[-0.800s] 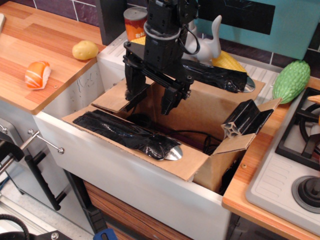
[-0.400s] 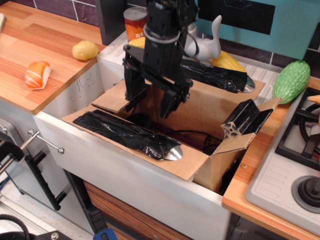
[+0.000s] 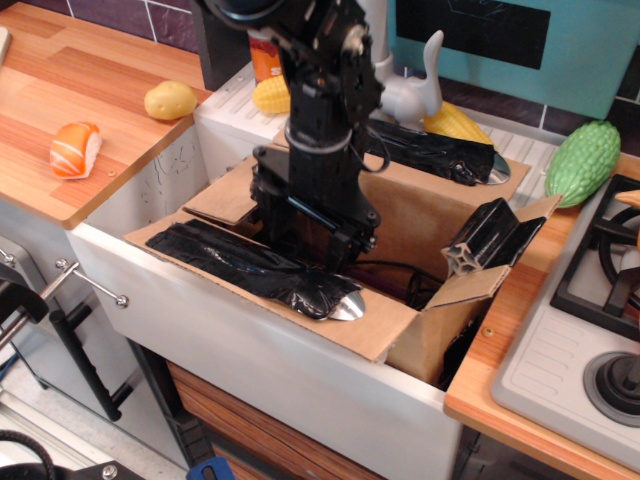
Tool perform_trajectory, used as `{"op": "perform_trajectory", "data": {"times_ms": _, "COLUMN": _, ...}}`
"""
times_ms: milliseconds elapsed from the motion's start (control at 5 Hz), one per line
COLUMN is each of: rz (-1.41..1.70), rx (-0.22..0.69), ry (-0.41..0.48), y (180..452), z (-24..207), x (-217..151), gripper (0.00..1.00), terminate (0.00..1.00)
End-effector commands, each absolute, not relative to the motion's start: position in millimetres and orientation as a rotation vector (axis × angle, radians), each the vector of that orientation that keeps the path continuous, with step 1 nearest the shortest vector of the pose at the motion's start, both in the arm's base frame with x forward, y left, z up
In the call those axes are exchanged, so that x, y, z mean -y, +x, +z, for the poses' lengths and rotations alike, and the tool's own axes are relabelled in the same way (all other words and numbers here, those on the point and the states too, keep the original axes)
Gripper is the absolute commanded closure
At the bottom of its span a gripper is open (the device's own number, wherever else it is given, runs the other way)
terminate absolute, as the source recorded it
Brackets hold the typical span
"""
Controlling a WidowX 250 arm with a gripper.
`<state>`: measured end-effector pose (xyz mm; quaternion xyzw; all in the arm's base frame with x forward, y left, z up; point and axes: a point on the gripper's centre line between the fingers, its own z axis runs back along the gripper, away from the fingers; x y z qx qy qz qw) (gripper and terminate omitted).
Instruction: Open small4fbox flaps
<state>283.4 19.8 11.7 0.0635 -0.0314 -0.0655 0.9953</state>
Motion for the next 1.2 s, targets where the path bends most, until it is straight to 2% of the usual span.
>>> {"op": "perform_trajectory", "data": {"times_ms": 0, "rz": -0.126, "rx": 0.110, "ry": 0.142, "y": 296, "z": 16, "x": -29, "gripper": 0.00, "terminate": 0.00}}
{"op": "perform_trajectory", "data": {"times_ms": 200, "rz": -0.121, "rx": 0.107, "ry": 0.155, "y": 294, "z": 14, "x": -46, "gripper": 0.00, "terminate": 0.00}}
{"op": "perform_trajectory", "data": {"times_ms": 600, "rz": -0.139, "rx": 0.104, "ry": 0.255, "y": 292, "z": 19, "x": -60, "gripper": 0.00, "terminate": 0.00}}
{"op": "perform_trajectory", "data": {"times_ms": 1000, "rz": -0.211, "rx": 0.028, "ry": 0.369, "y": 295, "z": 46, "x": -76, "gripper": 0.00, "terminate": 0.00}}
